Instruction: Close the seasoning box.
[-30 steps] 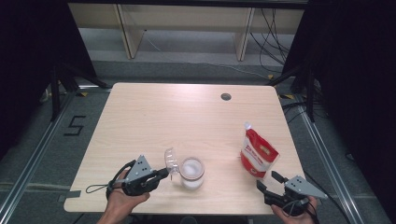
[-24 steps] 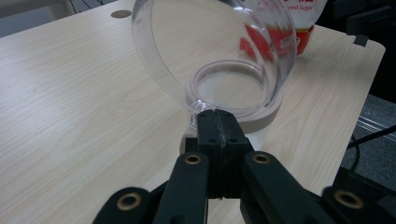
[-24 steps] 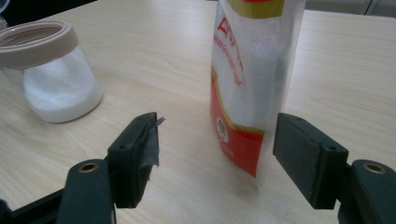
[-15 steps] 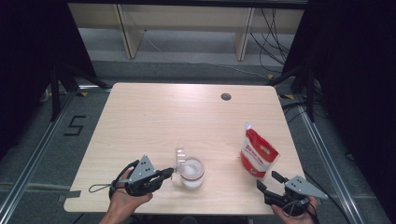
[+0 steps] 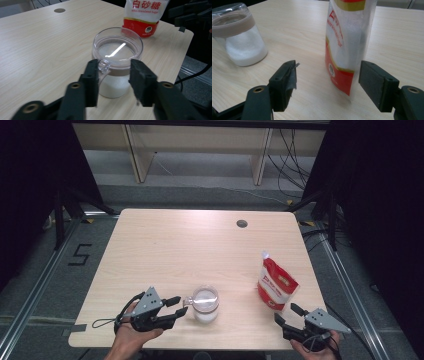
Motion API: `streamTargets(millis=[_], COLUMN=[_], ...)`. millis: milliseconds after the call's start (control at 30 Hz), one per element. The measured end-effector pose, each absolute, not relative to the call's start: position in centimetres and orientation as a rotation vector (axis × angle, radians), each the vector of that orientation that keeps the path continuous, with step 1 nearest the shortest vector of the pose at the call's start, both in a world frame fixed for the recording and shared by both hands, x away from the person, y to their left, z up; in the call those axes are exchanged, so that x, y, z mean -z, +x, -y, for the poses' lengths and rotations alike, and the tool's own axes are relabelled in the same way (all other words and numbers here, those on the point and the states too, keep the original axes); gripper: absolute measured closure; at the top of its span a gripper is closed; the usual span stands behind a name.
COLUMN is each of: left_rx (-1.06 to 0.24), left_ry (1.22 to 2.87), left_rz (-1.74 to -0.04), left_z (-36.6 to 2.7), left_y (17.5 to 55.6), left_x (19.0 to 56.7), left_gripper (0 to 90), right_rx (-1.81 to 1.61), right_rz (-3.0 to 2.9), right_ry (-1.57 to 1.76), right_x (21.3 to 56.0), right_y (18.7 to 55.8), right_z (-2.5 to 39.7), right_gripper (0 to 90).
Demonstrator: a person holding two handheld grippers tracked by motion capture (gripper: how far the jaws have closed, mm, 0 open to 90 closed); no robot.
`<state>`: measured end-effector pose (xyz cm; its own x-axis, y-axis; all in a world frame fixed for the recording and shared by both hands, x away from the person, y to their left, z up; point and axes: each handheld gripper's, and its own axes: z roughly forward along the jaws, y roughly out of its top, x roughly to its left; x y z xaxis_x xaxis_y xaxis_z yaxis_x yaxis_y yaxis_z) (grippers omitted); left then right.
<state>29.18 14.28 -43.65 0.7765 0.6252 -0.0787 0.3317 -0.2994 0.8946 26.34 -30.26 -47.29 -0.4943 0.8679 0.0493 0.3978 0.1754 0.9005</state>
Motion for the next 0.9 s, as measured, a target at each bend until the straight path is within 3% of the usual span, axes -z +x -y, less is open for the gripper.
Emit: streamTargets(millis=[300, 800, 900], left_rx=[-0.366, -0.38, -0.377], left_ry=[1.919, 1.954, 1.965], left_rz=[-0.783, -0.878, -0.895], left_z=[-16.1, -18.9, -18.9], left_y=[28.5, 27.3, 27.0], left_x=[44.6, 47.3, 47.6], left_gripper=[29.0, 22.5, 16.6], right_rx=[-1.292, -1.286, -1.3], right_rz=[-1.983, -2.003, -2.009], right_ry=[1.167, 1.173, 1.186], right_x=[47.3, 47.1, 47.2], right_y=[26.4, 26.1, 25.6], right_z=[30.1, 30.2, 30.3], right_gripper=[28.8, 27.0, 25.6])
